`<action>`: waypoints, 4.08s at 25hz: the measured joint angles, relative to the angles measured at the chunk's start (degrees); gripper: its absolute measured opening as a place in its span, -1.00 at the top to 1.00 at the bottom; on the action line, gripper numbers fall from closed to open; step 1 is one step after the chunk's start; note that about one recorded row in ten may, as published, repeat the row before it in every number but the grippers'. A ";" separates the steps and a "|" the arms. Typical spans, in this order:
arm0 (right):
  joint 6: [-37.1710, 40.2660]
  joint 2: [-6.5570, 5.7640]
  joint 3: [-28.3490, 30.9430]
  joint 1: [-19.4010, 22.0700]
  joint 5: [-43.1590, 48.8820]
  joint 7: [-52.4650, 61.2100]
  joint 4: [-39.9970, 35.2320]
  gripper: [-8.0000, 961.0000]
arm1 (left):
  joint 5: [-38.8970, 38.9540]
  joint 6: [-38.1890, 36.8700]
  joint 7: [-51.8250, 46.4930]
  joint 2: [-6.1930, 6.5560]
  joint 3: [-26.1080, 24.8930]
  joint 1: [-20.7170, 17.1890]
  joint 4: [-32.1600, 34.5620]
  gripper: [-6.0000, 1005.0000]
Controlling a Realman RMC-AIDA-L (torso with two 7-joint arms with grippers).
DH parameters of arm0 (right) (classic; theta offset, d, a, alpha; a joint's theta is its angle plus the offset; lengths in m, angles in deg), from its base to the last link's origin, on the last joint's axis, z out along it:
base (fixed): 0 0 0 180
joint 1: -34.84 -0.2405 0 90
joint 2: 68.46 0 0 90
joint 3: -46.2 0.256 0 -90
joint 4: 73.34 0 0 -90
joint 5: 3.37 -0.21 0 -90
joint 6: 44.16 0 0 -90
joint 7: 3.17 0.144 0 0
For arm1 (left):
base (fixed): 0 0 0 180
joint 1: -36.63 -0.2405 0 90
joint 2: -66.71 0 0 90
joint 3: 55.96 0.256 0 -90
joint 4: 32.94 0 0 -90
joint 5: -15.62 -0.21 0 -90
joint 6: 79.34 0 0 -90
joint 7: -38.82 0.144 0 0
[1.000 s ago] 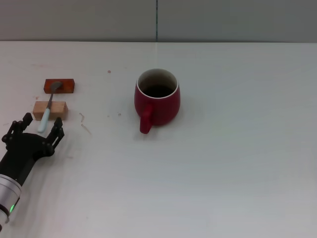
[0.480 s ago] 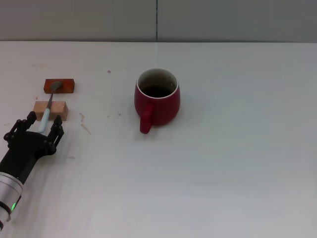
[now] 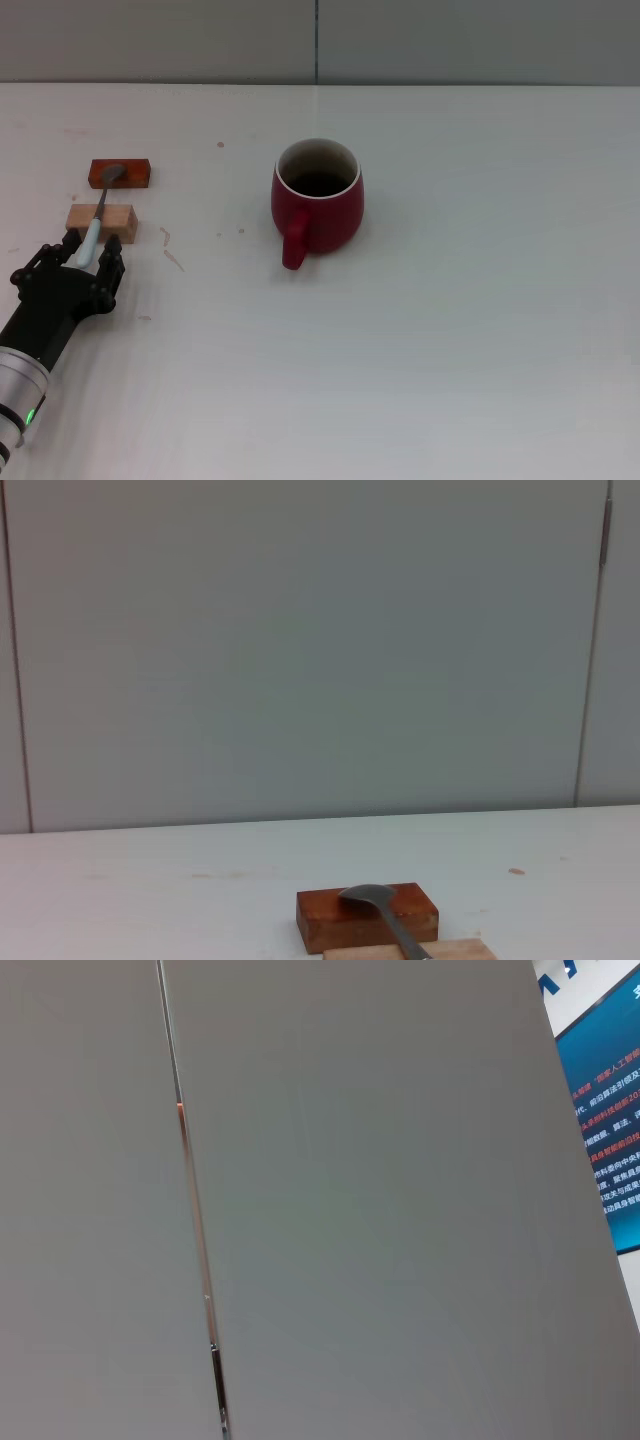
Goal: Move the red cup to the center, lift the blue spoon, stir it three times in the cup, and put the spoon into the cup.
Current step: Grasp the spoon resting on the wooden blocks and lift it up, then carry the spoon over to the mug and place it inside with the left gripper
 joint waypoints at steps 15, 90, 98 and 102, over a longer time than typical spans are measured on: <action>-0.02 0.00 0.00 -0.01 0.00 0.00 0.00 -0.69 | 0.00 -0.95 0.03 0.09 0.28 -0.27 -0.44 0.05; 2.27 0.00 -0.09 0.09 0.00 0.52 -0.02 -0.69 | -20.36 59.92 5.00 20.92 -10.48 -8.50 -69.70 0.61; 2.25 0.00 -0.09 0.09 -0.06 0.53 0.01 -0.69 | -17.31 91.20 30.19 13.87 -16.98 -6.71 -86.93 0.60; 2.23 0.01 -0.09 0.26 -0.09 0.53 0.01 -0.69 | -7.96 106.29 54.23 3.17 -28.27 -5.95 -91.60 0.59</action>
